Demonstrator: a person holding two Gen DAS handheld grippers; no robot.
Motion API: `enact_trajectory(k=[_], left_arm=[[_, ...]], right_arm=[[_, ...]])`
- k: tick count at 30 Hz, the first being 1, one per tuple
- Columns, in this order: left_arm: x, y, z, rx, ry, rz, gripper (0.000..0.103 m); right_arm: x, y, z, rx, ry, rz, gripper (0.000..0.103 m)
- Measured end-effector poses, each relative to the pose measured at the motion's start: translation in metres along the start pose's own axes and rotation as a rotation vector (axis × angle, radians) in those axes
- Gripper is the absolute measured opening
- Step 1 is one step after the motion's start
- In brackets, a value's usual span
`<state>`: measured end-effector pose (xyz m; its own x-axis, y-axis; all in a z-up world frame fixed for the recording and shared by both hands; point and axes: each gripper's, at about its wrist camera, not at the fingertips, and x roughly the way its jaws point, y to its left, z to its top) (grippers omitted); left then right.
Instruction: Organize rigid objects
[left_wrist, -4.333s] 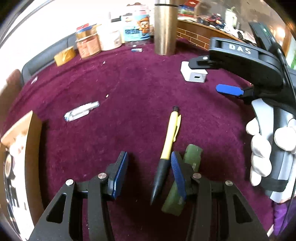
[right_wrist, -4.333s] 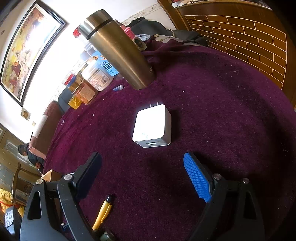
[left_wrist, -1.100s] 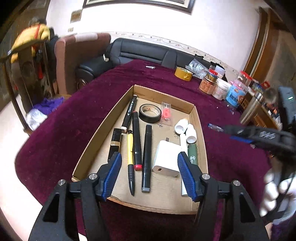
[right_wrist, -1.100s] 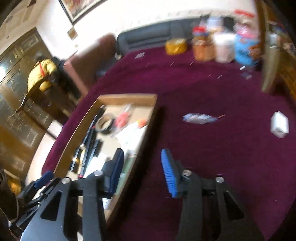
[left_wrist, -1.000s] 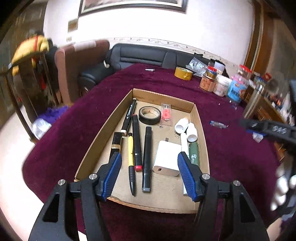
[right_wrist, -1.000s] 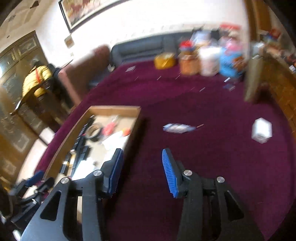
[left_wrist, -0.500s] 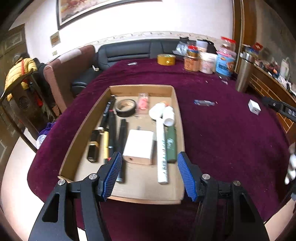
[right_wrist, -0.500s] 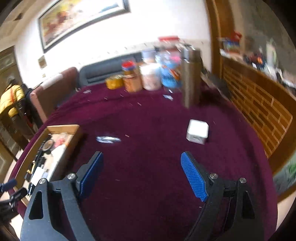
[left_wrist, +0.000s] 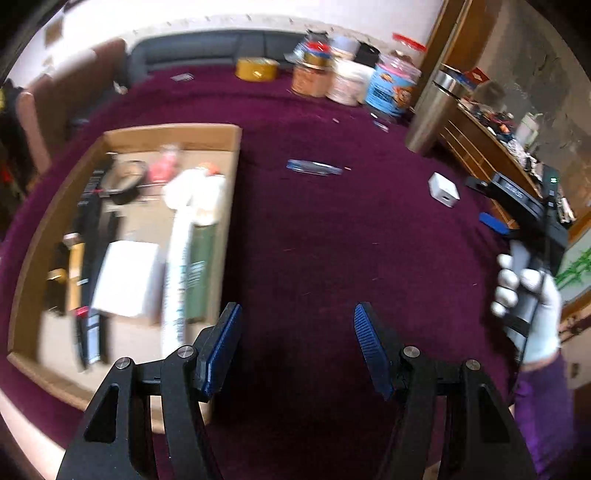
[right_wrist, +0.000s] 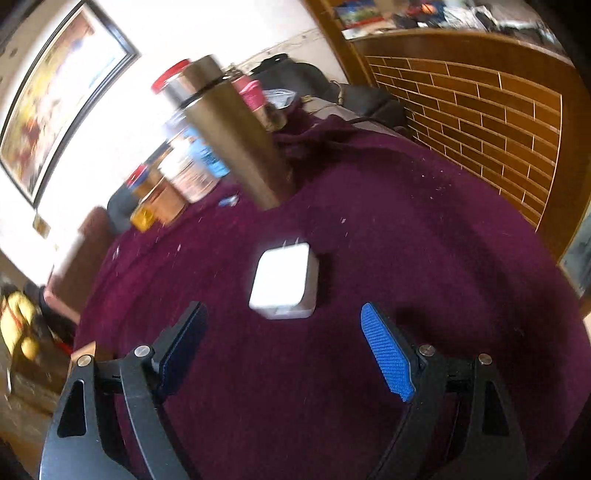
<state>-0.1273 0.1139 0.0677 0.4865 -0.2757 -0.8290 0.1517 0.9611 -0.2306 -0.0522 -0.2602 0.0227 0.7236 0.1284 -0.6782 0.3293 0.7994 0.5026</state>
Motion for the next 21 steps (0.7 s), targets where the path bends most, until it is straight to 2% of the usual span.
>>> enact_trajectory(k=[2, 7, 10, 15, 17, 19, 21], left_arm=[[0.011, -0.008, 0.014, -0.004, 0.024, -0.007, 0.057], [0.035, -0.032, 0.061, 0.032, 0.017, -0.035, 0.057], [0.061, -0.044, 0.096, 0.091, 0.016, -0.043, 0.057], [0.113, -0.056, 0.132, 0.276, 0.022, 0.04, 0.056], [0.13, -0.056, 0.138, 0.34, 0.03, 0.104, 0.056], [0.143, -0.053, 0.14, 0.377, 0.044, 0.119, 0.056], [0.151, -0.048, 0.141, 0.354, 0.043, 0.117, 0.064]], right_arm=[[0.002, -0.005, 0.001, -0.002, -0.016, 0.006, 0.085], [-0.002, -0.024, 0.002, 0.071, -0.01, 0.045, 0.085], [-0.004, -0.033, 0.003, 0.107, -0.018, 0.052, 0.085], [0.003, -0.038, 0.005, 0.134, 0.012, 0.049, 0.085], [0.005, -0.035, 0.005, 0.118, 0.015, 0.049, 0.085], [0.009, -0.031, 0.005, 0.098, 0.025, 0.042, 0.085], [0.01, -0.028, 0.004, 0.081, 0.028, 0.036, 0.085]])
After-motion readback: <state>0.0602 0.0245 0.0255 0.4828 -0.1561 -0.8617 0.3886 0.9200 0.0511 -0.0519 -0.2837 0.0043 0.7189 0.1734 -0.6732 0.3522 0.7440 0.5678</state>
